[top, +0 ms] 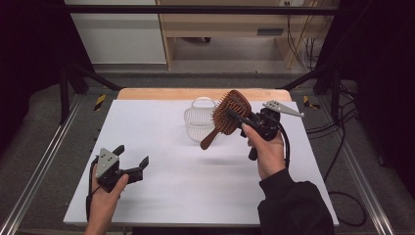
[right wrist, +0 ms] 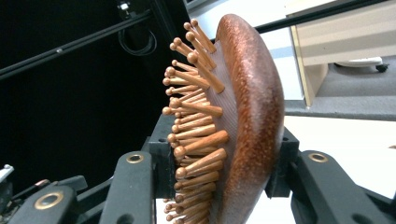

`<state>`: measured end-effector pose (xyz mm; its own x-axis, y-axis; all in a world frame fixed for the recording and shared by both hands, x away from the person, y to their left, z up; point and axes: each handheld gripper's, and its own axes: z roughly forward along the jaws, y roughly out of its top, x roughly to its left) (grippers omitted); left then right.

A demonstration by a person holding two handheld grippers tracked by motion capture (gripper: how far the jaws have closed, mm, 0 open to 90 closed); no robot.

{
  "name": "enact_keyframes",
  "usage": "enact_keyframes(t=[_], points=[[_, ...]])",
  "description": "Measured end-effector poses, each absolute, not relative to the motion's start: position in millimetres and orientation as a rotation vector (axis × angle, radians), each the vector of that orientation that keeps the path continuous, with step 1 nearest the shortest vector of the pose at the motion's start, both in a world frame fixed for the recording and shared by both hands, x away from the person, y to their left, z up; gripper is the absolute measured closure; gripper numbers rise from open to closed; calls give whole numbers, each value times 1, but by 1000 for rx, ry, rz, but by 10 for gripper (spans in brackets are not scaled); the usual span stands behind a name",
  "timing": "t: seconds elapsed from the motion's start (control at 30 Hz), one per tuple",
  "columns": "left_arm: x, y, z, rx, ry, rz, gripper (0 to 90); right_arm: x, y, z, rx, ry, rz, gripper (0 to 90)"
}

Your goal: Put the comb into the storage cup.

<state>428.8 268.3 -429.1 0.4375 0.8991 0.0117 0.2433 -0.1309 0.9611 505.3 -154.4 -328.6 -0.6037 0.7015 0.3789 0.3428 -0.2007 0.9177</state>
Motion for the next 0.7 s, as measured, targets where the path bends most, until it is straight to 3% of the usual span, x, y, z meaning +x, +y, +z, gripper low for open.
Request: enact_keyframes(t=[0.7], points=[[429, 273, -428, 1614, 1008, 794, 45, 517, -151, -313, 1241, 1704, 1936, 558]])
